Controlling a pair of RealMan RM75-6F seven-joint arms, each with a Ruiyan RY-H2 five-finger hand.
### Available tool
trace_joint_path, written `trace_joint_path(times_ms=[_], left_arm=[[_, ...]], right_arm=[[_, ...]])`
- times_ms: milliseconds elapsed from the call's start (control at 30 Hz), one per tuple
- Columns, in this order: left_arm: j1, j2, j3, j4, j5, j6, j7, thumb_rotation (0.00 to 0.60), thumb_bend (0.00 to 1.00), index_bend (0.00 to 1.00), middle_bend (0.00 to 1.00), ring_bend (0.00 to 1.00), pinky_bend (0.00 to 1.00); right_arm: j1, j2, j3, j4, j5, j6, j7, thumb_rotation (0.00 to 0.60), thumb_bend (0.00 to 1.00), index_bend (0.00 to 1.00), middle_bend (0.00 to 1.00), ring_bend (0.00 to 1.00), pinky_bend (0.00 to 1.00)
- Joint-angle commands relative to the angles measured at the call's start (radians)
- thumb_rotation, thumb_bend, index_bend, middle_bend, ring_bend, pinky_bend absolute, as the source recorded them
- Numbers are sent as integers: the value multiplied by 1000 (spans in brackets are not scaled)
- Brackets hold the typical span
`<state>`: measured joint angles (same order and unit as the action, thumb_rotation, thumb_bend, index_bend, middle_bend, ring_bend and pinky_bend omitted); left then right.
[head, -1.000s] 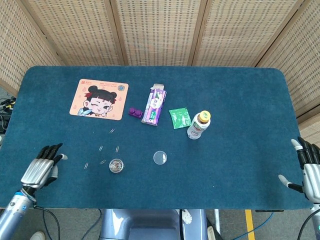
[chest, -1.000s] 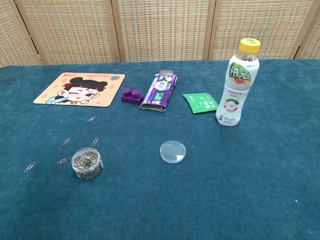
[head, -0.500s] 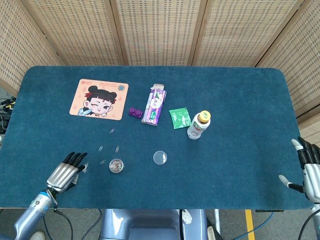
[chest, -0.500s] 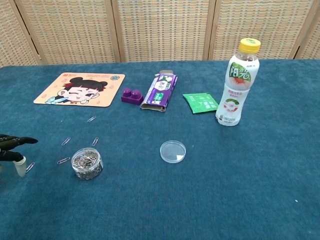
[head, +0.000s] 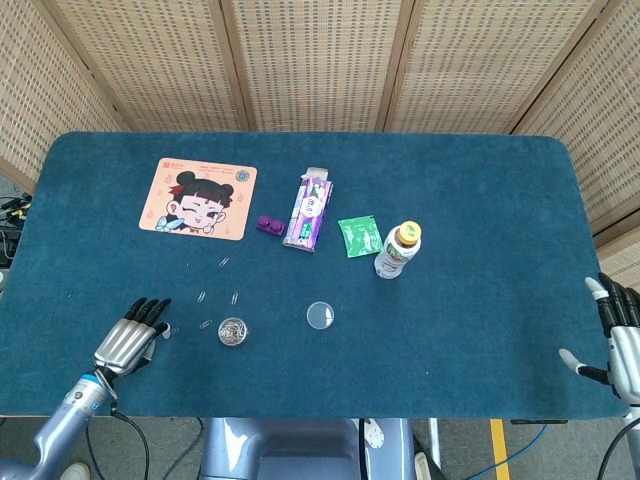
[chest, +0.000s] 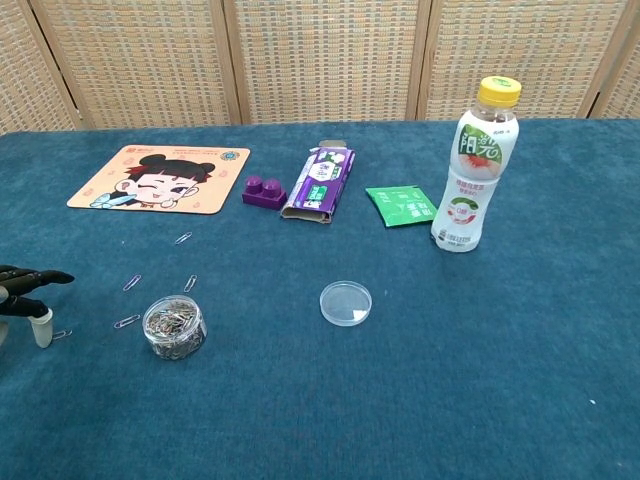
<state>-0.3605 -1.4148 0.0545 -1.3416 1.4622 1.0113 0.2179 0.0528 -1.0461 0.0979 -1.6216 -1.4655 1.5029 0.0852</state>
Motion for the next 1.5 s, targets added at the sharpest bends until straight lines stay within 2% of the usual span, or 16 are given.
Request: trace_joint_path(times_ms=[33,267,367,467,600,700,833,1100,1500], left_arm=[[-8,-9,-13,33,-17,-11,-27,600,851,394,0,0,0],[-8,-25,-44,108,-12,37,-152,600,850,359,0,0,0],[-4,-22,-43,120,10,65,-207,600,803,338,0,0,0],[1,-10,-39,123,35,99,-264,600,693,335,0,0,0],[9,10,-18,131,77,134,-303,600,388,338,0,0,0],[7,-3,0,158,102,139,-284,600,304,389,0,0,0],[6,-35,3,191,109,146,-280,600,298,443,0,0,0],[-14,-56,0,202,103,119,-268,600,302,468,0,0,0],[-28,-75,-3,201,90,96,-221,600,377,506,0,0,0]], right_arm=[[0,0,0,-1,0,1,-1,600,0,0,0,0,0],[0,-2,0,-1,2,0,-4,600,0,0,0,0,0],[0,-2,0,-1,3,-1,-4,600,0,0,0,0,0],[0,-2,0,-1,3,-2,-4,600,0,0,0,0,0],[-1,0,-1,-2,0,-1,0,600,0,0,0,0,0],[-1,2,-2,-5,-2,0,5,600,0,0,0,0,0],[-3,5,-1,-5,-1,1,12,600,0,0,0,0,0],[1,7,0,-2,3,-8,19,600,0,0,0,0,0],[1,8,0,-2,4,-9,21,600,0,0,0,0,0]])
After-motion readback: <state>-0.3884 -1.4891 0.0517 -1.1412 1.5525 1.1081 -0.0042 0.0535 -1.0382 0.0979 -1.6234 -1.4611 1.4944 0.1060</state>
